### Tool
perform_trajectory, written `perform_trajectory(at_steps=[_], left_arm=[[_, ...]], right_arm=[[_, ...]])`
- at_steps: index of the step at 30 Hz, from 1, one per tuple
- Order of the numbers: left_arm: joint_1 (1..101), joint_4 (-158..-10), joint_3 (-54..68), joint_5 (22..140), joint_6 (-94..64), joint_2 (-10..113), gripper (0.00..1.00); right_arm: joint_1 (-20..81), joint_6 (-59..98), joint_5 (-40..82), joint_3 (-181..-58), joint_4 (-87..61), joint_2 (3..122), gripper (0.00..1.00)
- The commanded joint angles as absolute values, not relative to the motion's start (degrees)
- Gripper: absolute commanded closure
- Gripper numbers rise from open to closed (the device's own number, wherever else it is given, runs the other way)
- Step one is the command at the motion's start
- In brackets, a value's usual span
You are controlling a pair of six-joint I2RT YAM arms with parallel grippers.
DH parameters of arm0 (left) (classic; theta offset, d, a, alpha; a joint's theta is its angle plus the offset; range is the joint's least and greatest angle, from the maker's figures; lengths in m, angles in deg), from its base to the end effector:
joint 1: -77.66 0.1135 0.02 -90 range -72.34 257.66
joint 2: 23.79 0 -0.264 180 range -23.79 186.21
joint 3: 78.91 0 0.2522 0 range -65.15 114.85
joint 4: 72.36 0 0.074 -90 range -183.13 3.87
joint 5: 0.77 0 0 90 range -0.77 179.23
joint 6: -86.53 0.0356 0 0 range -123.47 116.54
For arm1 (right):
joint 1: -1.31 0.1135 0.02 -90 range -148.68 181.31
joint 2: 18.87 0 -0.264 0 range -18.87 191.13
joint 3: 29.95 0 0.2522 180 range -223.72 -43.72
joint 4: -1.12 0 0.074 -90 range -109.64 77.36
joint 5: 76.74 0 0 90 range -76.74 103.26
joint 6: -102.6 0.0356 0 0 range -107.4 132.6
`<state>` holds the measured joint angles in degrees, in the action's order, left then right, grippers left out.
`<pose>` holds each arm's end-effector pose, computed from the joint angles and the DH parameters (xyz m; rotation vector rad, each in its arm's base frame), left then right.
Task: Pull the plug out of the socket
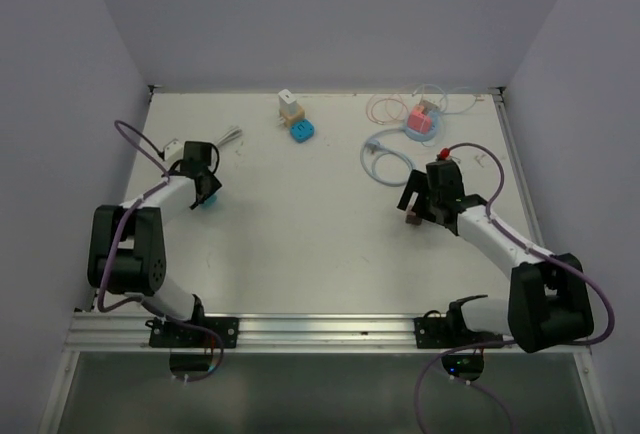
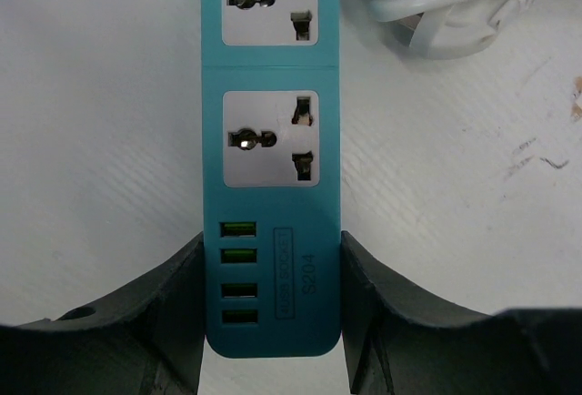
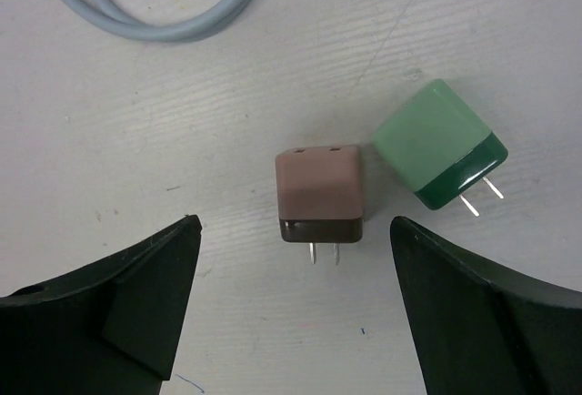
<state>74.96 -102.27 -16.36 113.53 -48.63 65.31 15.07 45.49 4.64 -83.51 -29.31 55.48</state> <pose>0.3006 0.0005 0.1760 -1.0298 2.2142 0.1817 0.2470 0.0550 0.1931 0.4727 2.4127 0.1724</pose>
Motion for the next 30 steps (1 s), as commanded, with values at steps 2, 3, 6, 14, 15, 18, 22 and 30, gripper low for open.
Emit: perform_trajectory(at_steps=[2, 3, 6, 14, 15, 18, 22, 30], left_arm=[[76.69, -98.52, -11.46, 115.16, -46.8, 70.07, 0.58], [76.78, -98.69, -11.19, 115.07, -46.45, 70.43, 0.55], [76.78, -99.22, -10.57, 114.64, -45.57, 69.99, 0.4], [76.78, -103.0, -7.94, 109.99, -42.05, 58.58, 0.13], [76.78, -103.78, -7.5, 109.45, -41.44, 57.17, 0.11], [76.78, -105.01, -5.74, 106.38, -37.05, 51.9, 0.05], [76.78, -108.26, -1.71, 100.58, -28.63, 46.45, 0.0], [76.34, -102.7, -11.66, 94.86, -26.22, 35.64, 0.0]], right_arm=[[14.94, 44.16, 5.79, -82.13, -26.36, 51.18, 0.11], [14.94, 43.98, 5.97, -81.6, -26.01, 50.31, 0.11], [14.94, 42.84, 8.16, -81.33, -24.42, 49.51, 0.09], [15.9, 39.85, 19.67, -82.03, -18.54, 51.61, 0.01], [17.21, 38.63, 20.55, -83.25, -18.27, 51.97, 0.01], [21.85, 35.82, 20.12, -87.46, -18.18, 54.42, 0.01], [27.5, 32.3, 17.57, -93.97, -15.91, 59.43, 0.01], [30.4, 25.79, 17.4, -113.64, -10.28, 78.04, 0.05]])
